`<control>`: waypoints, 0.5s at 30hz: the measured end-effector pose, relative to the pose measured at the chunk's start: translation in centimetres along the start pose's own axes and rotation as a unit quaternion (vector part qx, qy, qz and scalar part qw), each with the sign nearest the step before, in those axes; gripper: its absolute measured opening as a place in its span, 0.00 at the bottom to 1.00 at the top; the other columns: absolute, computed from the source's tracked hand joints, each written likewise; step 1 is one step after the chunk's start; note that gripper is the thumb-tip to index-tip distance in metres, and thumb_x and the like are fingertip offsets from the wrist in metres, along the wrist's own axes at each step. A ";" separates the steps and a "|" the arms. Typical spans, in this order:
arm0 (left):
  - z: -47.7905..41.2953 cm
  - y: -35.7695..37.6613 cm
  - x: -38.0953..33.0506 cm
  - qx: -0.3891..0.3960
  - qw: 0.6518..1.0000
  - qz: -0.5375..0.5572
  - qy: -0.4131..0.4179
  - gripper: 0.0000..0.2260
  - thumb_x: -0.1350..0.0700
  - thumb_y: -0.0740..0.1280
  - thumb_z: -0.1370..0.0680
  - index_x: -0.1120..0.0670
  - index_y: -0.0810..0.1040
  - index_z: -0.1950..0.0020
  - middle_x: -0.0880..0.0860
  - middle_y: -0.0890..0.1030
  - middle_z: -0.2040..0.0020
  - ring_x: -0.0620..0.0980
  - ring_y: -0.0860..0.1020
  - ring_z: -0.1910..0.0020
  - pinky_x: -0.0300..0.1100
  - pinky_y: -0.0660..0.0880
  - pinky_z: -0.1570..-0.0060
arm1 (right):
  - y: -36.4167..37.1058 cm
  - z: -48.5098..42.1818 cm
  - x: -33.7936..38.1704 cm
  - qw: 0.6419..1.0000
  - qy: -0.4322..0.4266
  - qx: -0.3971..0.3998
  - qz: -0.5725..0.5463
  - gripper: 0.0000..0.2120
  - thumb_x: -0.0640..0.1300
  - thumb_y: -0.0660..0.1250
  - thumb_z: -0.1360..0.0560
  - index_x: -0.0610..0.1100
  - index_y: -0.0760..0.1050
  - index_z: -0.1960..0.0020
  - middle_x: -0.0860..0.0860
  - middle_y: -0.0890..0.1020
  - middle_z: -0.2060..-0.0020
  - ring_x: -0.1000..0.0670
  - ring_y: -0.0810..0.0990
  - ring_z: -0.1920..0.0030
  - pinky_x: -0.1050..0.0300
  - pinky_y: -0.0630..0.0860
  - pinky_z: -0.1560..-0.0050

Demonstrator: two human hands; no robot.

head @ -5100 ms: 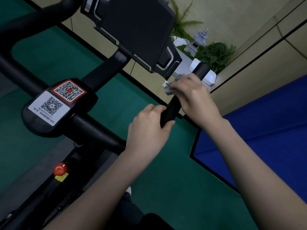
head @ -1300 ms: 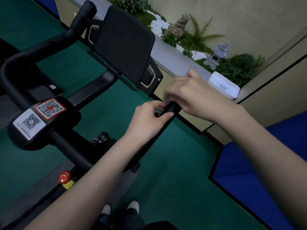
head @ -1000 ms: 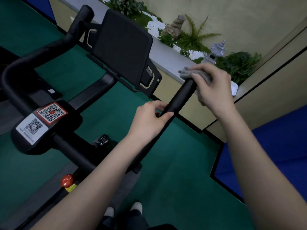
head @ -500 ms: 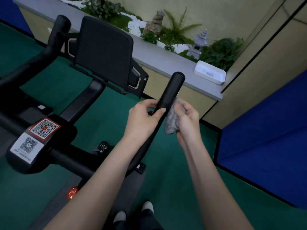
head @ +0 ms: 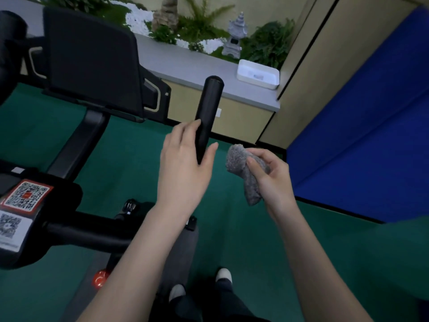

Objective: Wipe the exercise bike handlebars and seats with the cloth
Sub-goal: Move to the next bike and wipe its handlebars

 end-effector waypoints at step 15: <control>3.2 15.5 -6.8 0.187 0.973 -0.105 0.082 0.26 0.46 0.61 0.21 0.54 0.61 0.25 0.52 0.66 0.28 0.51 0.64 0.30 0.48 0.62 0.31 | -15.0 0.1 -4.9 0.997 0.015 -0.075 0.012 0.07 0.37 0.65 0.23 0.45 0.79 0.49 0.55 0.82 0.53 0.55 0.80 0.51 0.57 0.78 0.50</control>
Point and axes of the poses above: each hand's wrist, its own z-axis away from the middle knuckle, its own y-axis out of the palm, x = y × z, the point moved 10 cm from there along -z, towards the middle knuckle
